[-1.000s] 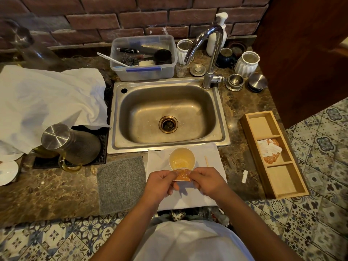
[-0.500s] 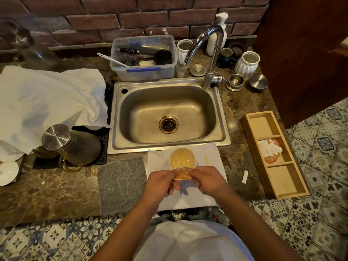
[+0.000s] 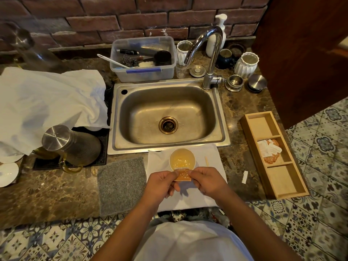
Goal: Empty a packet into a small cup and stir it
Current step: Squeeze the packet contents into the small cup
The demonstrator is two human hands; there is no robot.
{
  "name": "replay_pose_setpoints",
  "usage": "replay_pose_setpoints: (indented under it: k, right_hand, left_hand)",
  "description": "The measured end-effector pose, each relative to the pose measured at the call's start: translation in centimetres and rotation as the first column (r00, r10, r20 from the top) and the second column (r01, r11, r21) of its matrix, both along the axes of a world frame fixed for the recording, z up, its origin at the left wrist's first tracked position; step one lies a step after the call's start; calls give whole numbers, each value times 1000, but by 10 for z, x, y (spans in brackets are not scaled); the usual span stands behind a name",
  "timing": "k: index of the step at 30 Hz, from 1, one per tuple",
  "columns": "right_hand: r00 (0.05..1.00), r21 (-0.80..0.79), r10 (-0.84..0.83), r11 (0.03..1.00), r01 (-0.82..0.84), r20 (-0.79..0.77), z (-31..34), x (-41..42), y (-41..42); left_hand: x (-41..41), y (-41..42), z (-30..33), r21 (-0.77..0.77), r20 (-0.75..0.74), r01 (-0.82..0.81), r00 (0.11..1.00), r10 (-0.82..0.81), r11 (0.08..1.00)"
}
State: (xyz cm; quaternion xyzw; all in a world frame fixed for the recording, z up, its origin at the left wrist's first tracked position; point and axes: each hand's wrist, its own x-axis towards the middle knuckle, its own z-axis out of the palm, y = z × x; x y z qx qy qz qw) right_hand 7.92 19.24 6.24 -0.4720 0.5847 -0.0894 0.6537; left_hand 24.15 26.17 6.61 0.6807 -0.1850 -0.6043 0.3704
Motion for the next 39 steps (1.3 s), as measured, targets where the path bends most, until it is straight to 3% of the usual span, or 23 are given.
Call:
replay_pose_setpoints:
  k: [15, 21, 29, 39]
  right_hand:
    - [1000, 27, -5, 1000, 6, -5, 4, 2, 1]
    - [1000, 46, -9, 999, 9, 1, 5, 2, 3]
    - [1000, 71, -22, 997, 20, 22, 13, 5, 1]
    - [999, 74, -42, 996, 41, 13, 10, 4, 3]
  left_hand:
    - [-1, 1, 0, 1, 16, 17, 1000, -17, 1000]
    - [-1, 2, 2, 22, -108, -38, 993, 41, 999]
    - [-2, 0, 6, 9, -29, -18, 999, 19, 1000]
    - [-1, 0, 3, -10, -89, -23, 996, 22, 1000]
